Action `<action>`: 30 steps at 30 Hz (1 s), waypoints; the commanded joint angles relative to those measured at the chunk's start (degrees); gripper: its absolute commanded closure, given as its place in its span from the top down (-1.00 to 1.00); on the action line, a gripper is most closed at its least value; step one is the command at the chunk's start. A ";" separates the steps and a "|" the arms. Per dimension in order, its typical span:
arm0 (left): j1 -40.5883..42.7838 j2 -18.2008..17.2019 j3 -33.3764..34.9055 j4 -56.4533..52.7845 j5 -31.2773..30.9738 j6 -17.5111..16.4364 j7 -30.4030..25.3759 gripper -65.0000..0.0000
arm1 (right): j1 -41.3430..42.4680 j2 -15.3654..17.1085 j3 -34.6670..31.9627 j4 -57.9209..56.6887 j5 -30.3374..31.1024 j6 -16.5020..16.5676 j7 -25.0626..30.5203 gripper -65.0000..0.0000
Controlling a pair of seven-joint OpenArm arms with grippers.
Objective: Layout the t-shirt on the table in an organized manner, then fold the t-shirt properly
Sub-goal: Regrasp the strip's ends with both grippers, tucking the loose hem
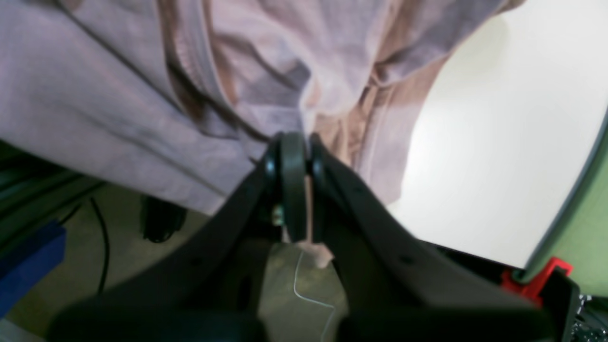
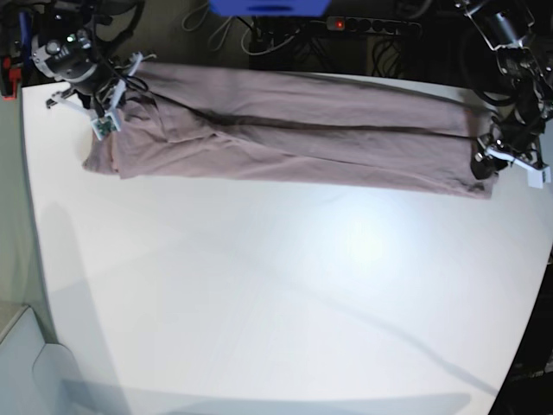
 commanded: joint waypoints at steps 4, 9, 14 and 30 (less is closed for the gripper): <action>0.87 -0.21 0.49 -0.40 3.28 1.11 4.81 -0.14 | -0.31 0.43 0.29 0.71 0.27 -0.23 0.84 -1.00; 0.87 -0.21 0.49 -0.40 3.28 1.11 4.81 -0.14 | -2.16 0.43 0.46 1.06 0.27 -0.23 0.84 -1.00; 0.87 -0.21 0.40 -0.40 3.37 1.11 4.81 -0.14 | -3.04 0.43 0.46 1.06 0.27 -0.23 0.93 -1.00; 1.04 -0.30 0.49 -0.40 3.28 1.02 5.08 0.10 | -2.95 0.52 0.46 0.63 0.09 -0.23 0.67 -0.80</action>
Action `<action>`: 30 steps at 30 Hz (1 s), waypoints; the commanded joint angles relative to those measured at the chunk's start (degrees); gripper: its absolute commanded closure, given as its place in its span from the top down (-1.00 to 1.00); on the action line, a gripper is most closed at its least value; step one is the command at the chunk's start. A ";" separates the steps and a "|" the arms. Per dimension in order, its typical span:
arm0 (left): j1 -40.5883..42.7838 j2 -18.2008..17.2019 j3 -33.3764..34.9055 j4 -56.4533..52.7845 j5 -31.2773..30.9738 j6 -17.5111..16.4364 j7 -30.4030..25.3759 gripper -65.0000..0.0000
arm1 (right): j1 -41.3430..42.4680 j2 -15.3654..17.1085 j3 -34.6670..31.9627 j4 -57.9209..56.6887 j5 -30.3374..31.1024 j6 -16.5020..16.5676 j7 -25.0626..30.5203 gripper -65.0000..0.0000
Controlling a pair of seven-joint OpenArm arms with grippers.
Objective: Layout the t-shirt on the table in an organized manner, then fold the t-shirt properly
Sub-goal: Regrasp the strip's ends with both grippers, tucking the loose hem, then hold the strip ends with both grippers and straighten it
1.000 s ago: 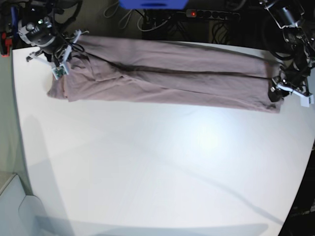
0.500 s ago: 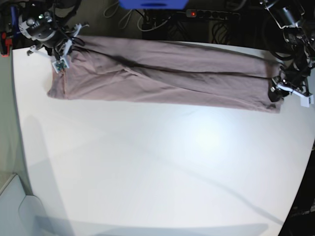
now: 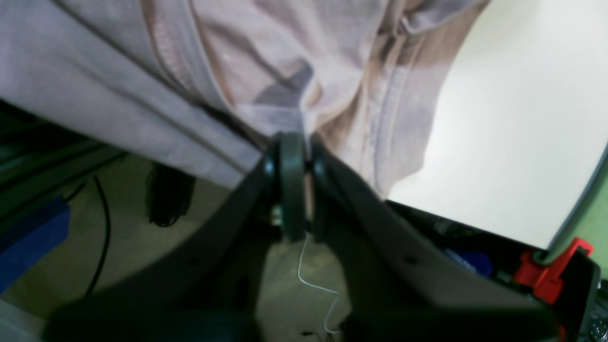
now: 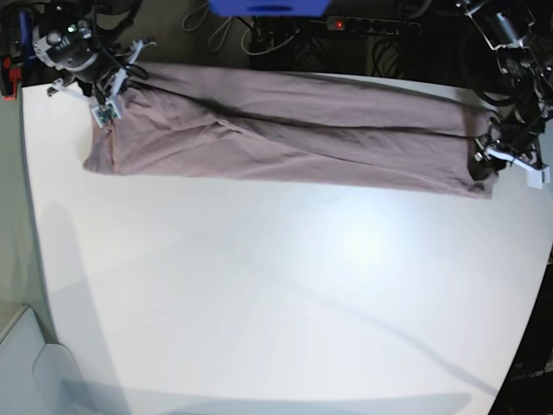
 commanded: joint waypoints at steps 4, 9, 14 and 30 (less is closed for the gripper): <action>0.87 -0.24 0.20 0.29 4.37 -0.04 7.23 0.38 | -0.20 0.50 0.16 0.78 0.09 -0.23 0.54 -0.47; 0.87 -0.24 0.03 0.29 4.55 -6.45 7.50 0.41 | 0.07 0.58 0.16 0.69 0.09 -0.23 0.62 -0.23; 2.10 -1.38 -0.06 0.55 4.02 -6.63 7.50 0.41 | 1.30 0.76 0.16 -1.16 0.09 -0.23 0.62 -0.20; 3.50 -0.94 -4.19 9.34 3.93 -7.24 11.72 0.43 | 8.51 3.31 0.16 -9.95 0.09 -0.23 0.71 -0.20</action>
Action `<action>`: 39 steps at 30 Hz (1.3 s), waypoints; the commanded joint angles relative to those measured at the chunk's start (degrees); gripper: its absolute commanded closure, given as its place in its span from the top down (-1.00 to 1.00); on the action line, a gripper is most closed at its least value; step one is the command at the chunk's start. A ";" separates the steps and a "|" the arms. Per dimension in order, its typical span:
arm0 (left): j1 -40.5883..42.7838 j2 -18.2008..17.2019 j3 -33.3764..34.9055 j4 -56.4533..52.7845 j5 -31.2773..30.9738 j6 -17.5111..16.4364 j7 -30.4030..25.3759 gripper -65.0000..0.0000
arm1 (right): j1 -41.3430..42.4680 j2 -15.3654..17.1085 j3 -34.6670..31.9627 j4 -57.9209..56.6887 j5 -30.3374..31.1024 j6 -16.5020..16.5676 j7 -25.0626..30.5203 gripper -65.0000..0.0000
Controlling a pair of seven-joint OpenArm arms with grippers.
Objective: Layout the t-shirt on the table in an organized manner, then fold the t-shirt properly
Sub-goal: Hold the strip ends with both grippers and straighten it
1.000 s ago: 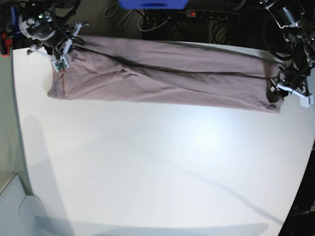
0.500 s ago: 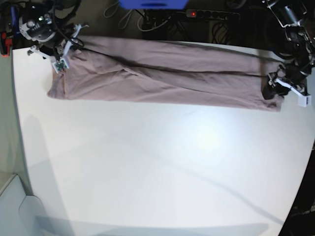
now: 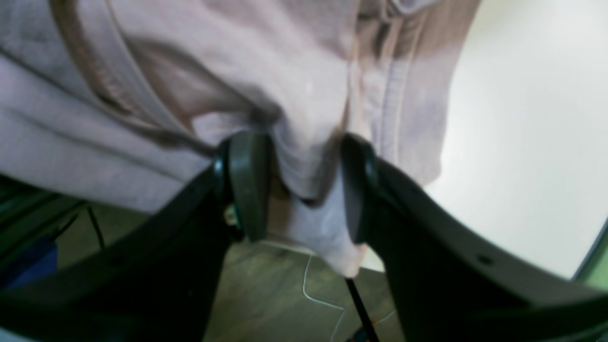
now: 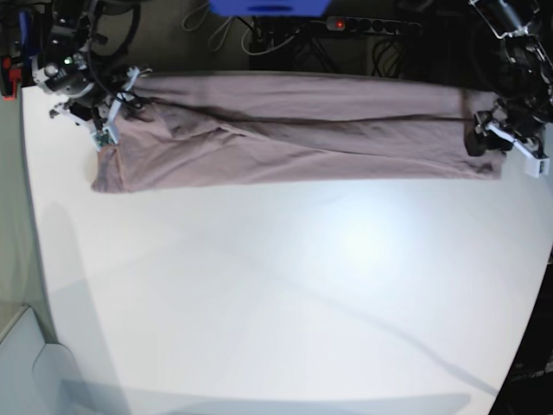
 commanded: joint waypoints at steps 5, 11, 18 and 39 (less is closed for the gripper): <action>0.21 -0.79 -0.28 3.32 0.74 0.62 0.48 0.61 | -0.06 0.40 0.20 0.46 -0.35 -0.23 -0.18 -0.20; 0.47 -0.79 -2.04 3.67 0.74 0.62 0.48 0.61 | -0.06 0.31 0.20 0.46 -0.26 -0.23 -0.18 -0.20; 0.64 -1.84 -3.09 3.76 1.01 0.62 0.48 0.61 | -0.06 0.23 0.03 0.46 -0.26 -0.23 -0.18 -0.20; -3.14 -0.43 -3.80 -1.69 13.93 0.71 -0.05 0.61 | -0.06 0.23 0.11 0.37 -0.26 -0.23 -0.18 -0.20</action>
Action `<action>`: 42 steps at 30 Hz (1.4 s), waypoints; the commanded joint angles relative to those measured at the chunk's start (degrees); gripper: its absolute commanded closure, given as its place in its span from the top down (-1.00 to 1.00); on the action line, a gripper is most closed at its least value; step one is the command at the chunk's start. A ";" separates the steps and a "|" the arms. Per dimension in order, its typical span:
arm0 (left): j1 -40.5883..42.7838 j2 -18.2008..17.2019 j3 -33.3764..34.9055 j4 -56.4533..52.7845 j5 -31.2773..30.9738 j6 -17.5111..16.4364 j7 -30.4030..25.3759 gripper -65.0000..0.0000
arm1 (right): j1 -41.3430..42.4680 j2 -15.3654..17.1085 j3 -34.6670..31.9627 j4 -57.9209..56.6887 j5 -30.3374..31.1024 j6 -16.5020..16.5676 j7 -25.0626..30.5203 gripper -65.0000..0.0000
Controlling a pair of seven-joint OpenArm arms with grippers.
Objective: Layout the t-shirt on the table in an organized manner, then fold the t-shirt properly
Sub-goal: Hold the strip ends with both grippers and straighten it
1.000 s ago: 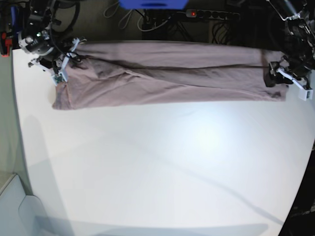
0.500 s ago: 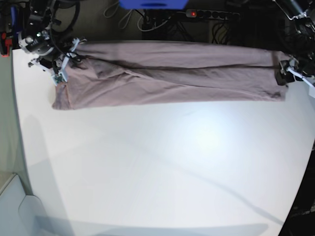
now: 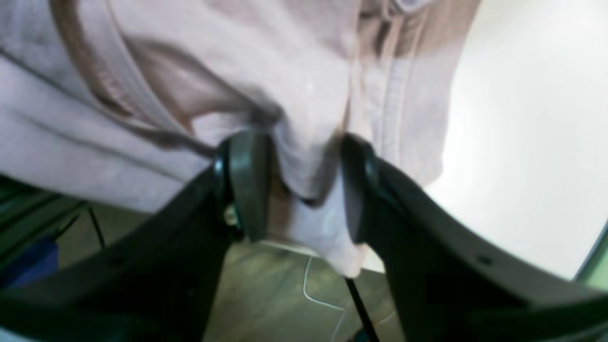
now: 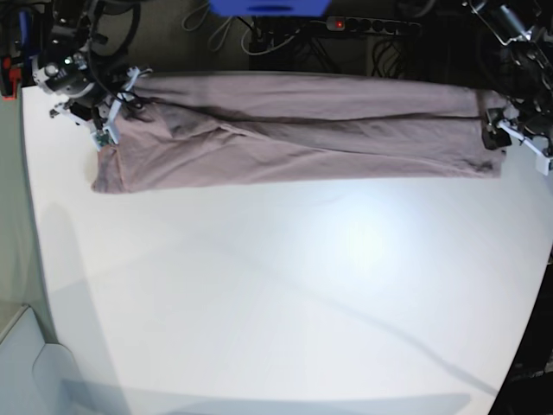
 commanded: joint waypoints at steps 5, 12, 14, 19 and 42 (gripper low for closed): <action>-0.56 -0.30 0.03 -3.32 0.60 -0.25 1.59 0.61 | -0.06 0.38 0.11 0.43 -0.28 -0.23 -0.21 -0.20; -0.21 1.90 0.03 -3.24 0.60 -0.25 2.12 0.61 | -0.06 0.38 0.11 0.43 -0.28 -0.23 -0.21 -0.20; -0.12 2.86 0.03 -3.24 0.60 -0.25 2.12 0.61 | 0.47 0.38 0.11 0.43 -0.28 -0.23 -0.21 -0.20; 1.11 3.22 0.03 -3.15 0.60 -0.25 2.12 0.61 | 0.73 0.38 0.11 0.43 -0.28 -0.23 -0.21 -0.20; 1.02 3.22 1.96 -3.41 3.94 -0.25 7.92 0.08 | 2.05 0.38 -0.06 0.43 -0.28 -0.23 -0.21 -0.20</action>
